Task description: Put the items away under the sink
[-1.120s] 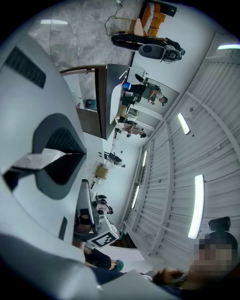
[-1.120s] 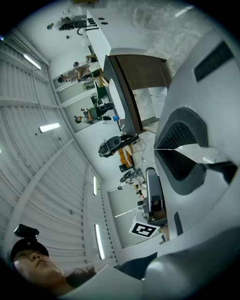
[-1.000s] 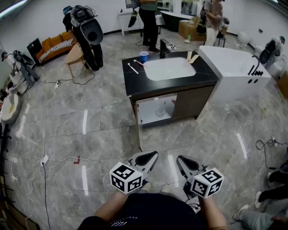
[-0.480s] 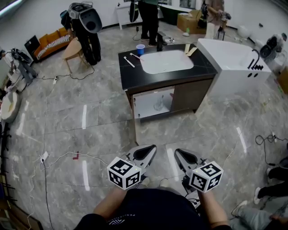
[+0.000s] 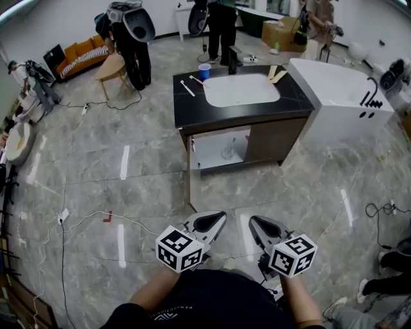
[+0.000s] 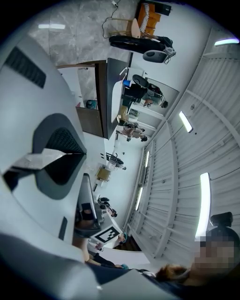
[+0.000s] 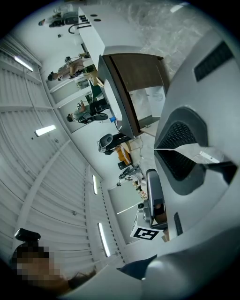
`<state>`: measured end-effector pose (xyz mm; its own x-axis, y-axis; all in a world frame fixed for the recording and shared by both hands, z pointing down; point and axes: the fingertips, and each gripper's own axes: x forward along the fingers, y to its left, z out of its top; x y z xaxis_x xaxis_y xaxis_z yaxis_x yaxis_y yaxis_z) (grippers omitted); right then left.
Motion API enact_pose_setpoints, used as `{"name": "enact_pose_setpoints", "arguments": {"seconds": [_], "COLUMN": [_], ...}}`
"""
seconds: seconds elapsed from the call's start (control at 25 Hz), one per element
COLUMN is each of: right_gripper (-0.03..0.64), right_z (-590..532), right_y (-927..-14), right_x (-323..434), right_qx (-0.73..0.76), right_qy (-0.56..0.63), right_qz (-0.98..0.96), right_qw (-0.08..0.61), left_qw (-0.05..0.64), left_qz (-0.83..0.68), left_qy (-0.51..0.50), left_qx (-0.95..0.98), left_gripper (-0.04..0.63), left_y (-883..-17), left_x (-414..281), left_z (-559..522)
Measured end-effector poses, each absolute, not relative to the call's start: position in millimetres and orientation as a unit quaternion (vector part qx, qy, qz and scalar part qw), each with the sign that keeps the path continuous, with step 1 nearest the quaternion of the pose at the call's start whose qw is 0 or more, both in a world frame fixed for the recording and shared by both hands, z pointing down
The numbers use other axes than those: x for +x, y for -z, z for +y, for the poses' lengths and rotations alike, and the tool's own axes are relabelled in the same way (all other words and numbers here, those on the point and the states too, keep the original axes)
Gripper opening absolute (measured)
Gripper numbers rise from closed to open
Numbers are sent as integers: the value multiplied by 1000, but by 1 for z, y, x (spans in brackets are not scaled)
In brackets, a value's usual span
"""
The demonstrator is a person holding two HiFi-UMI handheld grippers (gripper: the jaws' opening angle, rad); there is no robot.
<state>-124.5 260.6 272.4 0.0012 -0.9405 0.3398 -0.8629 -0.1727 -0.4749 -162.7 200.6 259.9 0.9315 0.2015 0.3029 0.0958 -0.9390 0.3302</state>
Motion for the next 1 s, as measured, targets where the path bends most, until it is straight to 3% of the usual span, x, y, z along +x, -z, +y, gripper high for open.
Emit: {"name": "enact_pose_setpoints", "arguments": {"seconds": [1.0], "right_gripper": [35], "right_z": [279], "right_y": [-281], "right_x": [-79], "right_qx": [-683], "right_qy": [306], "right_qz": [661], "right_qw": [55], "left_qw": [171], "left_qz": [9], "left_qy": [-177], "left_qx": [969], "left_gripper": [11], "left_y": [-269], "left_x": [-130], "left_z": [200]}}
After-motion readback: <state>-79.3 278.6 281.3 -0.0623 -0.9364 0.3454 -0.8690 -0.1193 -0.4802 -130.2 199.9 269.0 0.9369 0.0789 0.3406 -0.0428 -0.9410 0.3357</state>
